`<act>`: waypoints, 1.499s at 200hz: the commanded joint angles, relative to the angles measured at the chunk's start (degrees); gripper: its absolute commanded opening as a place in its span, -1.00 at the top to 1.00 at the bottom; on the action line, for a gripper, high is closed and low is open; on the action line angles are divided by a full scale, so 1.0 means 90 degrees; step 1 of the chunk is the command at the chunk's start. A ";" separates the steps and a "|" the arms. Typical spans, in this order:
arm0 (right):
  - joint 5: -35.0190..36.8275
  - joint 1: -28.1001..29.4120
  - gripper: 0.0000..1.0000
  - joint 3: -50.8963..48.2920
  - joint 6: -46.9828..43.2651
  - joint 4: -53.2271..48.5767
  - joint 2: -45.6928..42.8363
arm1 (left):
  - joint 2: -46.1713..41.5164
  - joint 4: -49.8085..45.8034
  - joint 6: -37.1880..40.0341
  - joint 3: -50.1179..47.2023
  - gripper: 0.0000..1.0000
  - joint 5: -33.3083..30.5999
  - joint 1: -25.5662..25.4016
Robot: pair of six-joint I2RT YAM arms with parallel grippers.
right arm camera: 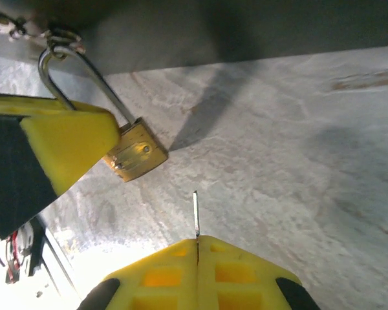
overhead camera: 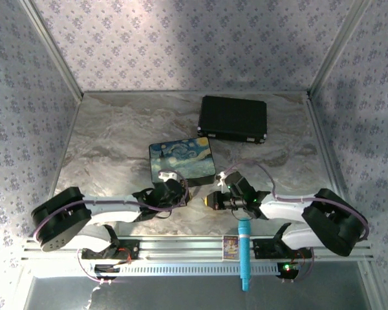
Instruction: Unlock a padlock with a key
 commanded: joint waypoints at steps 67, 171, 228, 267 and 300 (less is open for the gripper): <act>-0.1970 -0.0418 1.00 -0.0242 0.0954 0.2306 0.1098 | -0.0650 0.0567 -0.0639 -0.0285 1.00 0.0932 0.0279; -0.2512 -0.0561 1.00 -0.0425 0.1269 0.2736 0.1248 | -0.1039 0.1002 -0.1307 -0.0488 1.00 0.0916 0.0435; -0.2491 -0.0551 1.00 -0.0312 0.1976 0.4045 0.1866 | -0.1091 0.1253 -0.1567 -0.0593 1.00 0.0989 0.0435; -0.2438 -0.0592 1.00 -0.0402 0.2159 0.4539 0.2115 | -0.1130 0.1206 -0.1617 -0.0615 1.00 0.0879 0.0443; -0.2547 -0.0591 1.00 -0.0468 0.2319 0.4984 0.2238 | -0.1201 0.1501 -0.1818 -0.0694 1.00 0.0848 0.0454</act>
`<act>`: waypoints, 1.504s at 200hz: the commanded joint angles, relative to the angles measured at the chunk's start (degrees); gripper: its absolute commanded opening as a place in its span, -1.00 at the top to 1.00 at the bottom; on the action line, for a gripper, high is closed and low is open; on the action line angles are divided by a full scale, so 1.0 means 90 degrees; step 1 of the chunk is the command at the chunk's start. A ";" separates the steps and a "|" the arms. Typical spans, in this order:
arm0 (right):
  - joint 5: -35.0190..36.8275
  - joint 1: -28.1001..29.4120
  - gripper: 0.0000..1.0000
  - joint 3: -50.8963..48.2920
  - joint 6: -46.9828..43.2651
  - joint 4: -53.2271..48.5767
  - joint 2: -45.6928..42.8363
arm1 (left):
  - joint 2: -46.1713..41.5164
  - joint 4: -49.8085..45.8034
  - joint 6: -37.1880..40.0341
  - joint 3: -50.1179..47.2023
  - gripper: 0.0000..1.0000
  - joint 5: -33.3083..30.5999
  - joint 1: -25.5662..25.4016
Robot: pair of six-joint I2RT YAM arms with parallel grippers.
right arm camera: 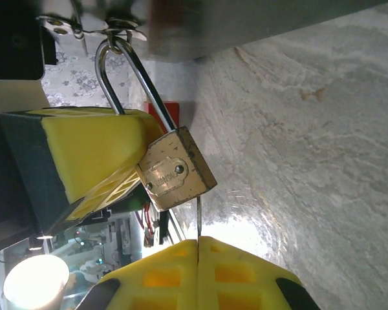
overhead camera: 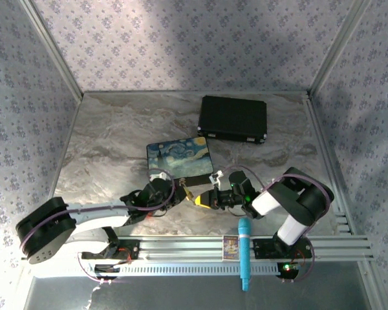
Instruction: Unlock a padlock with a key
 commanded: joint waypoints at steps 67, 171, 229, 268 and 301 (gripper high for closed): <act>-0.0008 -0.0115 1.00 -0.0179 0.0187 0.0591 -0.0029 | -0.0585 0.0483 -0.0280 -0.0061 1.00 -0.0180 0.0129; 0.0446 0.0031 1.00 0.0000 -0.0784 -0.1029 -0.0725 | -0.0356 -0.1308 0.0424 0.0278 0.95 -0.0888 -0.0027; 0.0533 0.0103 1.00 0.0368 -0.1189 -0.1982 -0.1033 | -0.0023 -0.1542 0.0400 0.0203 0.65 -0.1020 -0.0171; 0.0541 0.0140 1.00 0.0368 -0.1223 -0.1900 -0.1090 | -0.0684 -0.2339 0.0364 0.0070 0.16 -0.1526 -0.0189; 0.0414 0.0209 1.00 0.0510 -0.1290 -0.1855 -0.1302 | -0.1725 -0.3133 0.0801 0.0336 -0.13 -0.2039 -0.0367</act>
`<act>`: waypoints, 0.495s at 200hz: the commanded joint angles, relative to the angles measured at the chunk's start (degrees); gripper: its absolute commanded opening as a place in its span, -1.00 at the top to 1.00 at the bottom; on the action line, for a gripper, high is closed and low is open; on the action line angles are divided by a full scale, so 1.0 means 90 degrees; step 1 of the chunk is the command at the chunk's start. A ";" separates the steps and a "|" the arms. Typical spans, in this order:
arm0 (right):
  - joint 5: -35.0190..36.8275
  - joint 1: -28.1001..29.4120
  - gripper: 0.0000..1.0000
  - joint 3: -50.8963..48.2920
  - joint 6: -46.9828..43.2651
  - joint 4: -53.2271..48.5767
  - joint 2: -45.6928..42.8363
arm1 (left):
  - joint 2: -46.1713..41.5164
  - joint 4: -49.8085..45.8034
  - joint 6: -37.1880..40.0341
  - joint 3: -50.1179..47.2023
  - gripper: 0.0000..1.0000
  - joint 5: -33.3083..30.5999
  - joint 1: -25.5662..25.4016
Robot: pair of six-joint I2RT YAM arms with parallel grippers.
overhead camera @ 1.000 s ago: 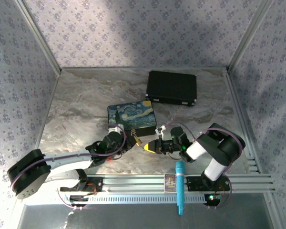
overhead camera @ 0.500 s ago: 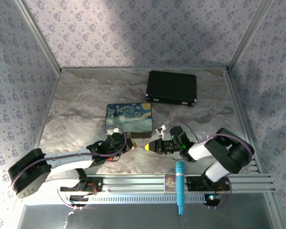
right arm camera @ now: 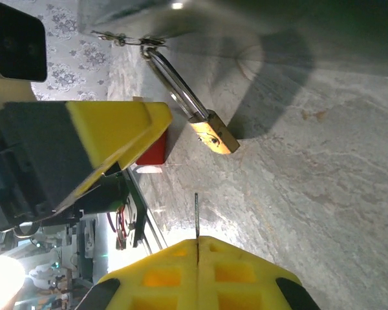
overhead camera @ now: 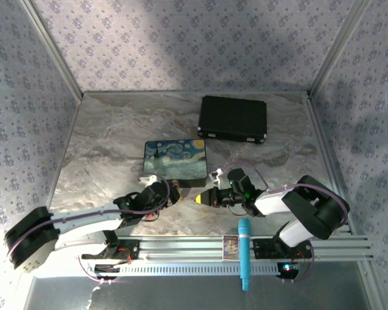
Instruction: Unlock a padlock with a key
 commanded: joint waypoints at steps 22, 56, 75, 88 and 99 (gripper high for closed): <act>-0.0126 0.0170 1.00 0.0444 -0.0143 -0.0093 -0.0525 | -0.1505 0.0705 0.0768 -0.0127 -0.11 -0.0104 -0.0245; -0.0200 0.0255 1.00 0.0651 0.0300 0.0264 -0.0873 | -0.2015 0.2245 0.0720 -0.0417 -0.10 0.0647 -0.0245; -0.0234 0.0253 1.00 0.0700 0.0591 0.0613 -0.0940 | -0.2094 0.2335 0.0771 -0.0303 -0.10 0.0851 -0.0255; -0.0221 0.0290 1.00 0.0733 0.0672 0.0727 -0.0993 | -0.2085 0.2391 0.0726 -0.0290 -0.10 0.0904 -0.0255; -0.0198 0.0321 1.00 0.0776 0.0663 0.0684 -0.1054 | -0.2045 0.2601 0.0690 -0.0362 -0.09 0.0978 -0.0255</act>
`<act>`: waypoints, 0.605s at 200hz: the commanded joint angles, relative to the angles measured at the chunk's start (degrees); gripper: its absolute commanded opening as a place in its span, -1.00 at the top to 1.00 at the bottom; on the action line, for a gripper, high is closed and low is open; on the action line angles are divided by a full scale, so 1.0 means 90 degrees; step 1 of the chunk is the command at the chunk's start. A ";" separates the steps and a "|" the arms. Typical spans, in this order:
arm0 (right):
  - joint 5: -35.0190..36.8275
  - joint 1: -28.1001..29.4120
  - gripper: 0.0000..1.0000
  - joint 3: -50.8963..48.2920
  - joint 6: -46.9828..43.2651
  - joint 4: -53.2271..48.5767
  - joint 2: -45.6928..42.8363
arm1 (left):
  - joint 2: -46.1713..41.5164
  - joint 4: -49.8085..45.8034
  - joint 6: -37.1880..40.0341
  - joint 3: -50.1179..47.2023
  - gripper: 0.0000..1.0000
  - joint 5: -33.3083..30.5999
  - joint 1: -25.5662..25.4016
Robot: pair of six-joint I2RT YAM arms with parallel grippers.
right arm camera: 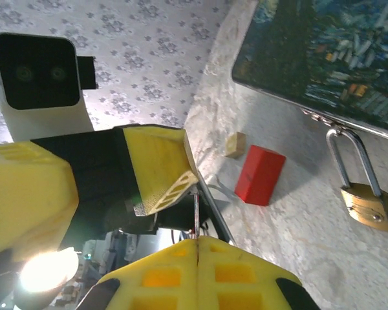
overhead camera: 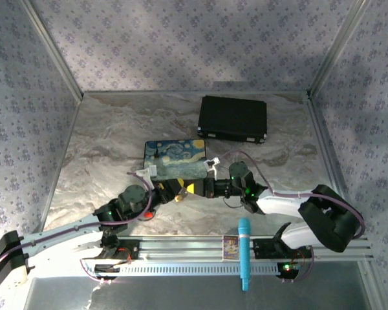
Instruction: Unlock a padlock with a key
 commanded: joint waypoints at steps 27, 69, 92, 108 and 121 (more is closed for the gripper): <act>-0.0027 0.0141 1.00 0.0216 0.0236 0.0261 -0.0367 | 0.0101 0.0748 -0.0048 -0.0034 -0.06 0.0388 -0.0046; -0.0006 0.0162 1.00 0.0225 0.0175 0.0103 -0.0544 | 0.0046 0.0641 -0.0062 -0.0056 -0.01 0.0335 -0.0046; 0.0003 0.0186 1.00 0.0263 0.0121 0.0022 -0.0542 | 0.0070 0.0791 -0.0086 -0.0066 0.08 0.0365 -0.0056; 0.0018 0.0208 1.00 0.0273 0.0114 0.0060 -0.0524 | 0.0112 0.0776 -0.0083 -0.0010 0.26 0.0435 -0.0066; 0.0015 0.0227 1.00 0.0293 0.0116 0.0092 -0.0537 | 0.0152 0.0766 -0.0105 0.0016 0.38 0.0477 -0.0071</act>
